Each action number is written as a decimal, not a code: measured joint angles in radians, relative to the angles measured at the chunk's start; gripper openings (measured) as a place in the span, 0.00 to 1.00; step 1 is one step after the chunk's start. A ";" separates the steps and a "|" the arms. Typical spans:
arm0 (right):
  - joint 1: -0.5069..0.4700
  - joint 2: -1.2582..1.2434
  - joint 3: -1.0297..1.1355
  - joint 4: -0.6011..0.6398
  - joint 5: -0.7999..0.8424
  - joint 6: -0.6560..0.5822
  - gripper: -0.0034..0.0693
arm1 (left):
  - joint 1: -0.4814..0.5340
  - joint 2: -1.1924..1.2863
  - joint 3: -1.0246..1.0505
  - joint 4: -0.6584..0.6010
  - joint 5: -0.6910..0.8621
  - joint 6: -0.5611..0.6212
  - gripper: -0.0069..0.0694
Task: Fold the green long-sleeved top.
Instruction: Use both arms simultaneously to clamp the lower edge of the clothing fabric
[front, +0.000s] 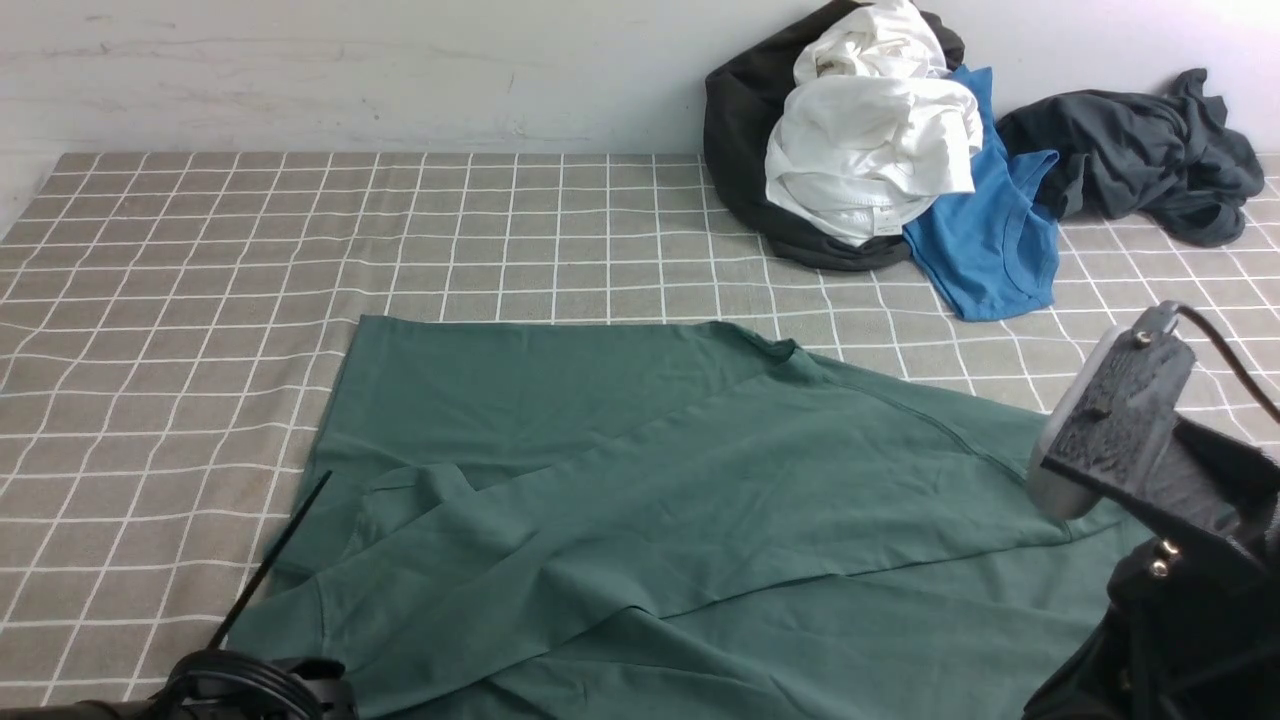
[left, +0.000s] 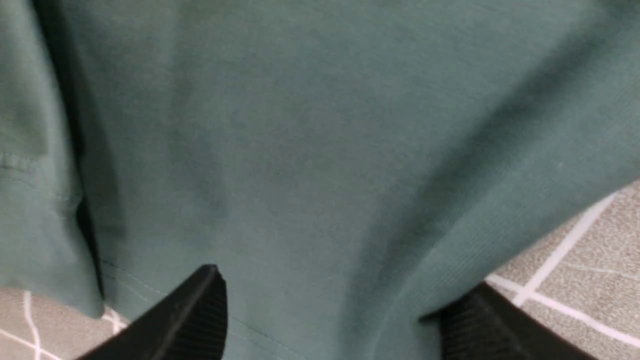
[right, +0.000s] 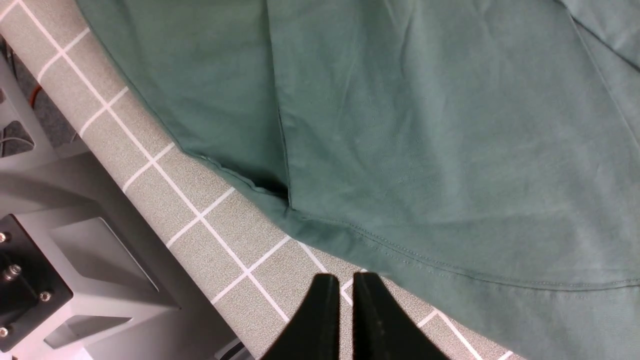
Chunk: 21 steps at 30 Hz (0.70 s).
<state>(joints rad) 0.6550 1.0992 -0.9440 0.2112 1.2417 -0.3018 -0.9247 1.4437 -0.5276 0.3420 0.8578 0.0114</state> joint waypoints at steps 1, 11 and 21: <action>0.000 0.000 0.000 0.000 0.000 0.000 0.09 | 0.000 0.000 0.000 0.002 0.000 -0.003 0.76; 0.000 0.000 0.000 0.000 0.000 -0.006 0.09 | 0.000 0.014 0.020 -0.016 -0.028 -0.021 0.59; 0.000 0.005 0.000 -0.059 0.000 -0.119 0.21 | 0.000 0.023 -0.061 -0.018 0.110 -0.040 0.10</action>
<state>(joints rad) 0.6550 1.1044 -0.9440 0.1517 1.2417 -0.4206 -0.9247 1.4663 -0.5885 0.3245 0.9675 -0.0282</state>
